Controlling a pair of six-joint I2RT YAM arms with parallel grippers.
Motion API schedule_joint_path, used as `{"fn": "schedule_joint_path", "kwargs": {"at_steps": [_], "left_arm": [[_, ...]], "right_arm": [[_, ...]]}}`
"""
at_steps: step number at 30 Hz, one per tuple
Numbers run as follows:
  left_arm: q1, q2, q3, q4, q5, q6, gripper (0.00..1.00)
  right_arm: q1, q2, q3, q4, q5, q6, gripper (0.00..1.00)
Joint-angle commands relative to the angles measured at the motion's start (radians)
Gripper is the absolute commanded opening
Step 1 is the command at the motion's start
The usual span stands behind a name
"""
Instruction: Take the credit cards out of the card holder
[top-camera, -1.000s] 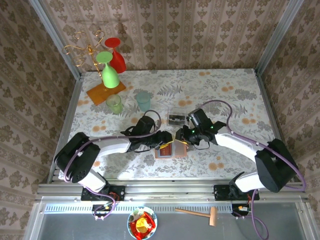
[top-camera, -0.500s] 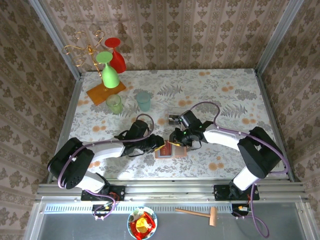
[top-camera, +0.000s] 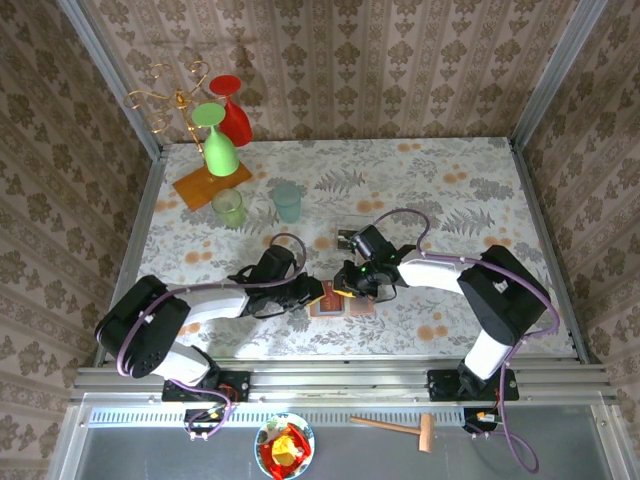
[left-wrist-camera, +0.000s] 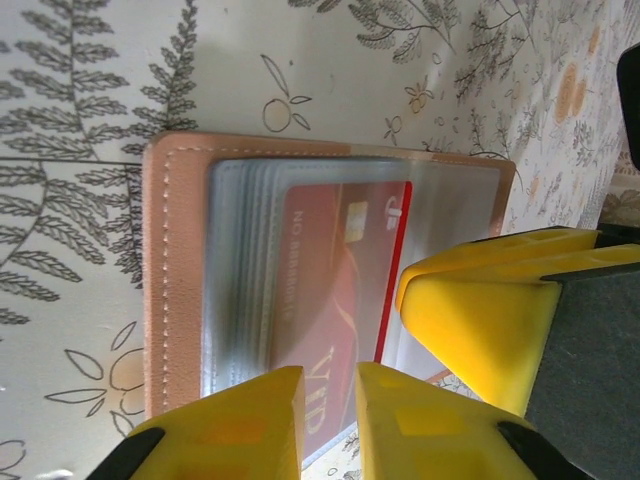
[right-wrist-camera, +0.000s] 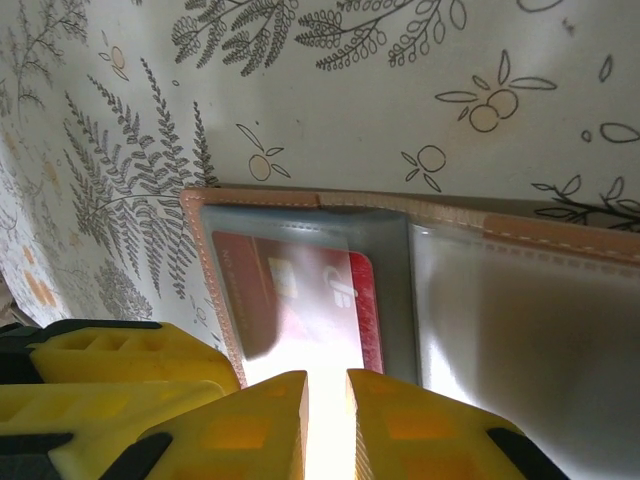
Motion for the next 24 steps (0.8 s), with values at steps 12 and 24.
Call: {"fn": "schedule_joint_path", "kwargs": {"at_steps": [12, 24], "left_arm": [[0.006, 0.015, -0.019, 0.002, -0.018, 0.007, 0.21], [0.003, 0.027, -0.019, 0.006, -0.017, 0.004, 0.21]], "right_arm": [[0.009, 0.02, 0.01, -0.017, 0.009, -0.003, 0.25], [0.009, -0.001, 0.031, -0.088, 0.054, -0.043, 0.32]]}}
